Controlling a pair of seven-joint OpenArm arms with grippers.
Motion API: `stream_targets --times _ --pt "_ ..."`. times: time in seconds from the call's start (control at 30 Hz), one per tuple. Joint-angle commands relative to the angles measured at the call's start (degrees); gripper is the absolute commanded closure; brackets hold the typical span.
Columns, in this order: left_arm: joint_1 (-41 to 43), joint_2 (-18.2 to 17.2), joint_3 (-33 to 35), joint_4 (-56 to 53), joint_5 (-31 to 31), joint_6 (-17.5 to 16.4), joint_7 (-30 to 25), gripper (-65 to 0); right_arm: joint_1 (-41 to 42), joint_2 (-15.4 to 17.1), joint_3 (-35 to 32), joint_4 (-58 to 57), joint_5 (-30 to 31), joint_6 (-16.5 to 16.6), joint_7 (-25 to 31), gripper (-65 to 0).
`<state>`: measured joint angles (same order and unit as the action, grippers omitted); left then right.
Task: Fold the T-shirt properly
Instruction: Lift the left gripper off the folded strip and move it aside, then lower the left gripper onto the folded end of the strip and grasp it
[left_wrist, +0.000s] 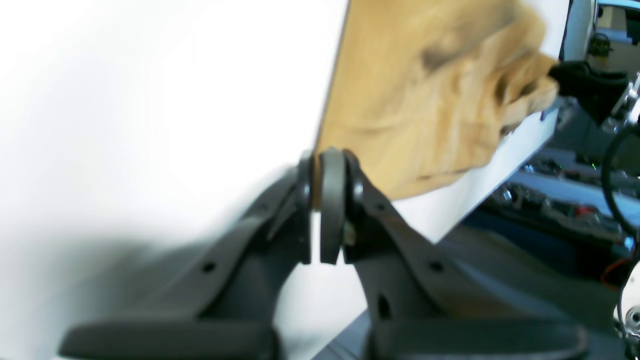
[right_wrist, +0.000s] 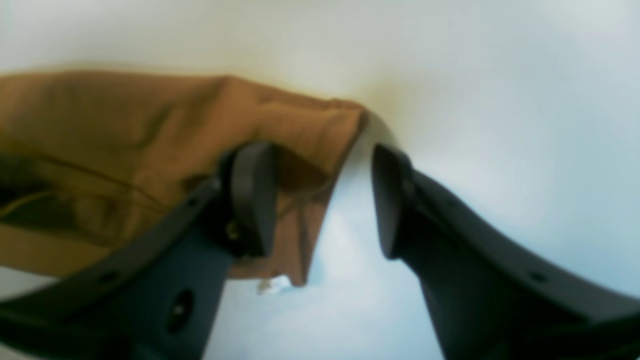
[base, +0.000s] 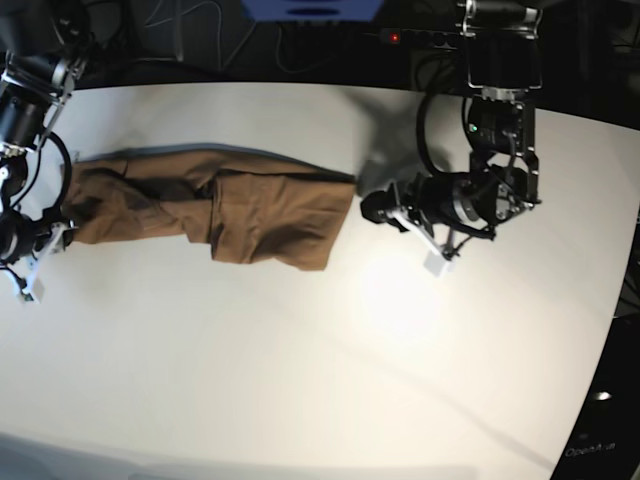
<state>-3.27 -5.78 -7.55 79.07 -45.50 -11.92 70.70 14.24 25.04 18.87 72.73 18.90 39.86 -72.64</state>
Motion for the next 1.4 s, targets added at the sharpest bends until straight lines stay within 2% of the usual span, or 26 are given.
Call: stream_targets --times 0.0,0.1,0.2,0.4,0.47,0.6,0.67,0.9,0.97,1.1,1.37 --pt "-1.79 -0.06 -0.76 2.21 -1.32 -0.25 1.00 -2.2 1.45 1.47 -0.46 2.39 0.67 0.14 0.86 -30.6" --pt "-3.19 0.02 -3.39 5.72 -1.41 -0.25 4.60 -2.2 1.63 1.47 -0.54 4.68 -1.88 0.14 0.25 -30.6" --pt "-4.51 2.22 -7.09 8.80 -1.23 -0.25 9.30 -2.2 2.68 1.38 -0.19 4.77 -5.05 0.14 -0.55 -31.2" --pt "-6.53 3.98 -8.40 12.41 -0.88 -0.25 9.30 -2.2 3.21 1.38 2.09 4.77 -6.19 0.14 -2.22 -32.2" --pt "-6.89 4.07 -8.32 12.49 -0.88 -0.25 9.30 -2.2 3.21 1.38 4.03 4.77 -6.19 0.14 -3.27 -36.3" --pt "-8.12 4.42 -7.96 12.14 -0.88 -0.25 9.30 -2.2 3.21 1.29 9.04 4.77 -6.19 0.14 -5.82 -53.4" --pt "-8.73 4.42 -6.12 12.23 -0.88 -0.25 9.30 -2.2 2.95 1.12 12.47 4.59 -6.10 0.14 -6.17 -58.6" --pt "-8.91 4.77 -3.31 12.05 -0.88 -0.25 9.30 -2.2 3.12 -2.58 22.66 4.41 -5.75 0.14 -7.36 -59.2" --pt "-8.91 4.68 -3.31 12.05 -0.88 -0.25 9.30 -2.2 2.95 -4.16 24.69 4.41 -3.55 0.14 -7.36 -59.2" --pt "-8.91 4.24 -3.39 12.05 -0.88 -0.25 9.30 -2.2 2.60 -6.00 24.77 4.41 1.28 0.14 -7.36 -58.9" --pt "-8.56 3.36 -3.48 12.05 -0.88 -0.25 9.30 -2.2 1.45 -6.80 24.95 4.33 1.46 0.14 -7.36 -58.9"
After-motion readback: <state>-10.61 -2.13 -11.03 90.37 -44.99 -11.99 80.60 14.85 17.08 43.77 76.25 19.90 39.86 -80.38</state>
